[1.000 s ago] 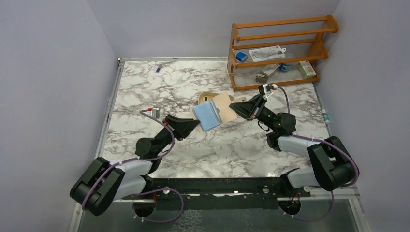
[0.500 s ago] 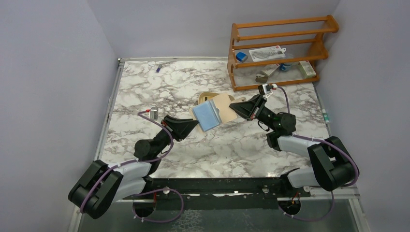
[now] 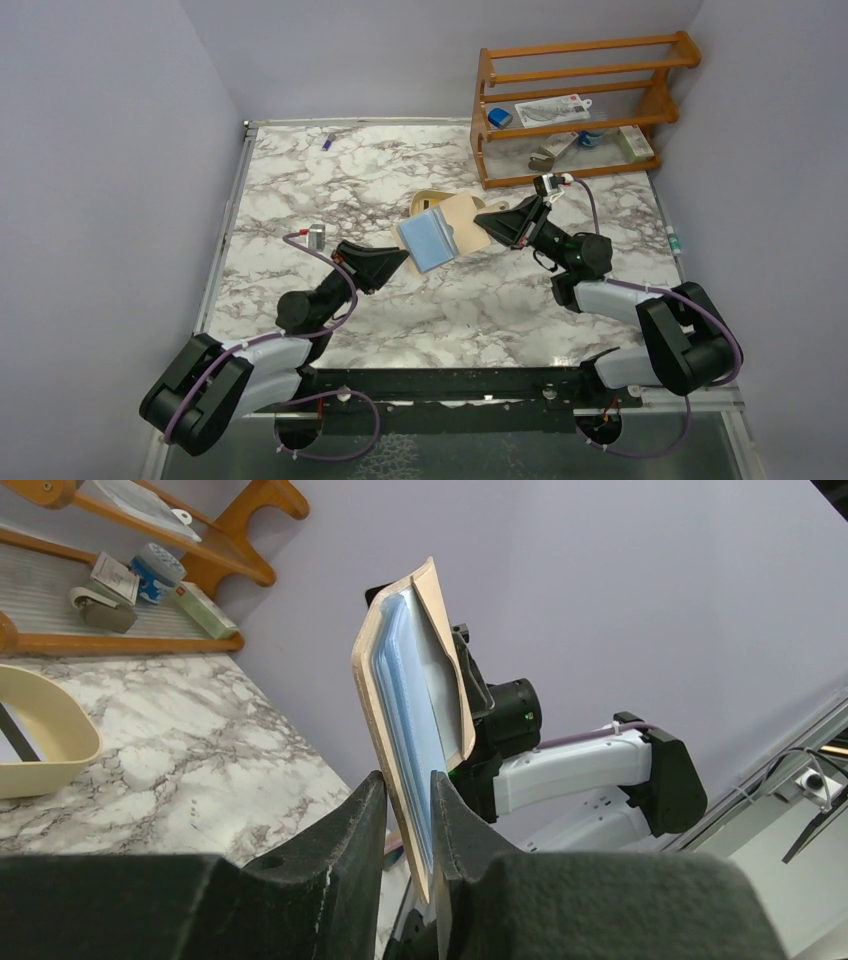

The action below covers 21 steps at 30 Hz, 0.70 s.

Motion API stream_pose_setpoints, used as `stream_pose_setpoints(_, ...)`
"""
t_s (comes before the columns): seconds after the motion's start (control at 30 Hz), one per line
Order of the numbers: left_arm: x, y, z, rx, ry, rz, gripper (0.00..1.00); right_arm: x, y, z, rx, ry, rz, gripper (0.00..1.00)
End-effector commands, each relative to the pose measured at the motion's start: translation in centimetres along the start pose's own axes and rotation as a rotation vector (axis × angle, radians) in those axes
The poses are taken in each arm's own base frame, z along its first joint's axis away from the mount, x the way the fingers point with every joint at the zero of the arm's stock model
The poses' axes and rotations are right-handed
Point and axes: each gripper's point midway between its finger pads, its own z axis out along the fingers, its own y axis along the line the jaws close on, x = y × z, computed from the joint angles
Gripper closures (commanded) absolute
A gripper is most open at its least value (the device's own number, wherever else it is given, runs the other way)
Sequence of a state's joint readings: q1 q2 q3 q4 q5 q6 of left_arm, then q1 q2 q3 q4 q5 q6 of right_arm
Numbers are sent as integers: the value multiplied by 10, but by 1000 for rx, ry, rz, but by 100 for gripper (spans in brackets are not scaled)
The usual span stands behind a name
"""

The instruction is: Take the credit cards out of the card holder

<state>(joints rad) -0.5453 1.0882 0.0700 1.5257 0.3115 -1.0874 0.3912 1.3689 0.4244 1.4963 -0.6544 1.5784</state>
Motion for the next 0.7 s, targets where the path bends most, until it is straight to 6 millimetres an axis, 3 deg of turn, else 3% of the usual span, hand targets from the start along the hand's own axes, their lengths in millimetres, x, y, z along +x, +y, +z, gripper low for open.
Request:
stream_pose_setpoints(0.0, -32, -53, -6, 213, -144, 94, 77, 4, 63, -4, -255, 13, -202, 99)
stream_pose_setpoints(0.17, -32, -54, -6, 217, -146, 96, 84, 5, 63, -5, -254, 14, -203, 99)
stream_pose_setpoints(0.3, -32, -54, -6, 214, -147, 94, 100, 5, 63, -5, -255, 16, -203, 99)
stream_pose_setpoints(0.53, -33, -56, -5, 222, -145, 95, 100, 6, 59, -5, -244, 24, -197, 98)
stream_pose_setpoints(0.57, -33, -58, -3, 229, -139, 98, 100, 7, 56, -5, -238, 28, -194, 90)
stream_pose_setpoints(0.67, -28, -60, 9, 232, -79, 105, 100, 9, 42, -6, -203, 38, -181, 41)
